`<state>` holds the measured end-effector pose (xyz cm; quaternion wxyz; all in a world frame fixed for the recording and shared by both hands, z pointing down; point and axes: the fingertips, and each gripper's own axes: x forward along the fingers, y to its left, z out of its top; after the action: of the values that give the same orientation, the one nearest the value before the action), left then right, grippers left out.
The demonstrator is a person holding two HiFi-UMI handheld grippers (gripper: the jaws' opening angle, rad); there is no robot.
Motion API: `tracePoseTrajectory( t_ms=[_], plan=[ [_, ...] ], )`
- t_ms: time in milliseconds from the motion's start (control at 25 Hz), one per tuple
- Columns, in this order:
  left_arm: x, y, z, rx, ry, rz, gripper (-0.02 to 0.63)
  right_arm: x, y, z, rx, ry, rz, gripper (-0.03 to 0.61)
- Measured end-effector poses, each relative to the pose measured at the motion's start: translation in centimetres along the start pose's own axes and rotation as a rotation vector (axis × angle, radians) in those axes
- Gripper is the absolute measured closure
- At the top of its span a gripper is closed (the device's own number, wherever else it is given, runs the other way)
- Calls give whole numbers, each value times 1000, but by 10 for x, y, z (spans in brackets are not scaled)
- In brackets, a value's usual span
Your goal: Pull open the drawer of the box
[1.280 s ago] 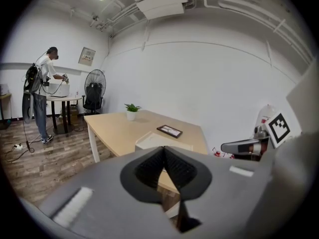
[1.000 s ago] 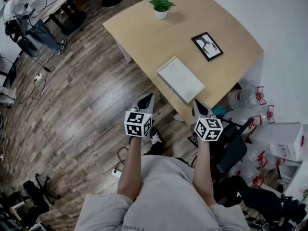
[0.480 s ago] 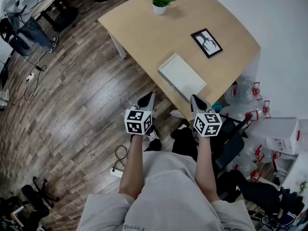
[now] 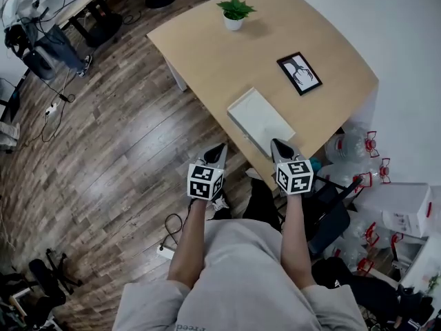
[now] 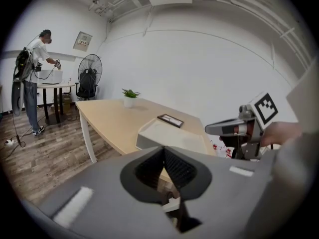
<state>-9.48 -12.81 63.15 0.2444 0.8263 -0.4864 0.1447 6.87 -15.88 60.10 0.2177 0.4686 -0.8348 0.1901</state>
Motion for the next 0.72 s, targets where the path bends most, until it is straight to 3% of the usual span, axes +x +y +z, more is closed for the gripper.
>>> tracePoseTrajectory(
  t_ms=[280,720],
  plan=[
    [34,-4,-19,34,72,-12,560,29,-4,-9,-94,125,74,577],
    [88,-15,-45,94,173,-63,560,70,-15,-27,-174,235,145,577]
  ],
)
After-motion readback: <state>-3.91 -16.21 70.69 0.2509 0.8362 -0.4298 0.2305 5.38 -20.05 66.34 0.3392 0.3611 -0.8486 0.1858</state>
